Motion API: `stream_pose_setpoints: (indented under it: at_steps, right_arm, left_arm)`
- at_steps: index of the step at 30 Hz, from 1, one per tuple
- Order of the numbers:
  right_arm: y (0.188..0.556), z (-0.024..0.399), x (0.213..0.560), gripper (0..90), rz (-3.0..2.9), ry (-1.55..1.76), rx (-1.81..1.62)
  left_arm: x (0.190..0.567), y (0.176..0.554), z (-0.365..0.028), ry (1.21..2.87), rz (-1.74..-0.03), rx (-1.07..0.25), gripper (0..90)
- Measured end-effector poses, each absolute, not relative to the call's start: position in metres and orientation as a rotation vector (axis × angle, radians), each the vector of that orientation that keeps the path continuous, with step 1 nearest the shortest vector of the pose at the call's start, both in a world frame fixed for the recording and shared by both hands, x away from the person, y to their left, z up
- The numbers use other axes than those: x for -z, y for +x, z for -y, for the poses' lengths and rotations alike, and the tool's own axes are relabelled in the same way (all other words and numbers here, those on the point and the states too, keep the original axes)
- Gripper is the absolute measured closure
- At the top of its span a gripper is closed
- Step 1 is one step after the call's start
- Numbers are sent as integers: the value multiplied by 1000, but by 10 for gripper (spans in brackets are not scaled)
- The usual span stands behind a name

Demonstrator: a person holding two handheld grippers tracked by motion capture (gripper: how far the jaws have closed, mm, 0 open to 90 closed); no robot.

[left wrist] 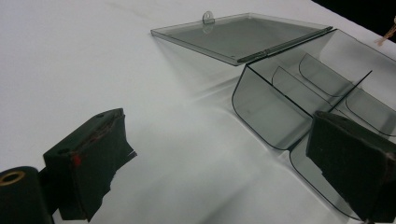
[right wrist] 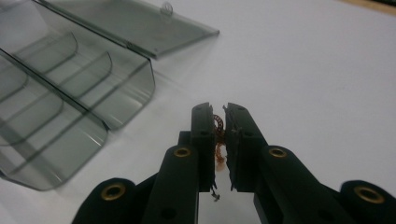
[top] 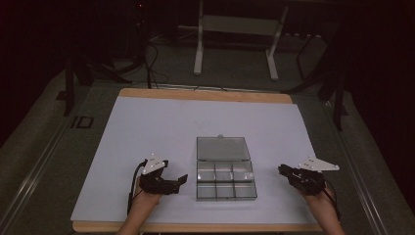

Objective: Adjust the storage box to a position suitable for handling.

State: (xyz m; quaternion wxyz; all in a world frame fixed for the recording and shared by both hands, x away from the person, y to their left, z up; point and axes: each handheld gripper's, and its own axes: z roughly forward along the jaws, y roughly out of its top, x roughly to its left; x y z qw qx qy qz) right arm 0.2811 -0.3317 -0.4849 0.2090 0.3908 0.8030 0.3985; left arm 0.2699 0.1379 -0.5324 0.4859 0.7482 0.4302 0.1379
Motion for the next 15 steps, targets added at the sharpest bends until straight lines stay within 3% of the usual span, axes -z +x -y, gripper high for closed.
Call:
stream_pose_setpoints:
  at_steps: [15]
  right_arm:
    - [279,310,451,825,-2238,982,-1175]
  left_arm:
    - [533,270,-138,1820,-1042,-337,61]
